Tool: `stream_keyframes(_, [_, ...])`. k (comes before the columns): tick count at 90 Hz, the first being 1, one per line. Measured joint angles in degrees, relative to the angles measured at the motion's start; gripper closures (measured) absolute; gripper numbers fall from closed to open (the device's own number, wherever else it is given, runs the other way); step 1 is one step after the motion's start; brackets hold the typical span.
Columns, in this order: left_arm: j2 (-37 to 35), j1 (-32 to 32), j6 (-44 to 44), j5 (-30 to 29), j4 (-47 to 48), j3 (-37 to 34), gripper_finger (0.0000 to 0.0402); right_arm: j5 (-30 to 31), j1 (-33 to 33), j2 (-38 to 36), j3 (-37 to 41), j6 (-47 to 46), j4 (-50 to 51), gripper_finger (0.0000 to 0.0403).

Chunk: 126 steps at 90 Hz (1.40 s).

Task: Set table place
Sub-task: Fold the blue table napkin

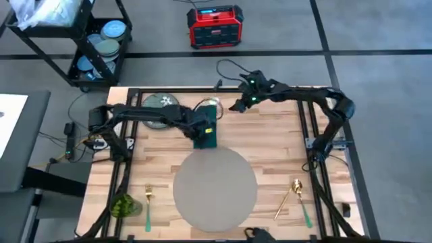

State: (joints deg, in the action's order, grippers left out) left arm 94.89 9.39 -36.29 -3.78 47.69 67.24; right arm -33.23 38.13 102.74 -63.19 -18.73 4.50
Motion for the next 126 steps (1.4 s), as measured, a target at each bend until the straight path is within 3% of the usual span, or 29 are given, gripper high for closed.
stream_keyframes(15, [-0.8, -0.8, -5.2, -0.1, -6.3, -6.5, 0.0401, -1.6, -3.1, 3.8, -4.1, 0.8, 0.8, 0.0184])
stream_keyframes(25, [-0.8, -0.8, -7.4, -0.6, -10.7, -8.0, 0.0401, -0.6, -4.6, 4.5, -4.3, 8.0, 6.3, 0.0184])
stream_keyframes(40, [-0.8, -0.7, -7.7, -2.1, -12.8, -8.0, 0.0402, 14.1, -8.5, 4.5, -3.9, 30.2, 17.3, 0.0184])
stream_keyframes(56, [-0.8, -0.7, -7.8, -2.9, -12.8, -8.0, 0.0401, 23.6, -13.0, 4.4, -3.2, 42.4, 13.7, 0.0184])
stream_keyframes(84, [-0.8, -0.7, -9.4, -5.6, -14.9, -7.9, 0.0401, 25.7, -14.9, 4.4, -3.2, 44.3, -1.8, 0.0184])
stream_keyframes(126, [-0.8, -0.7, -8.6, -5.7, -15.1, -7.9, 0.0402, 22.9, -15.3, 5.2, -3.2, 41.2, -5.7, 0.0185])
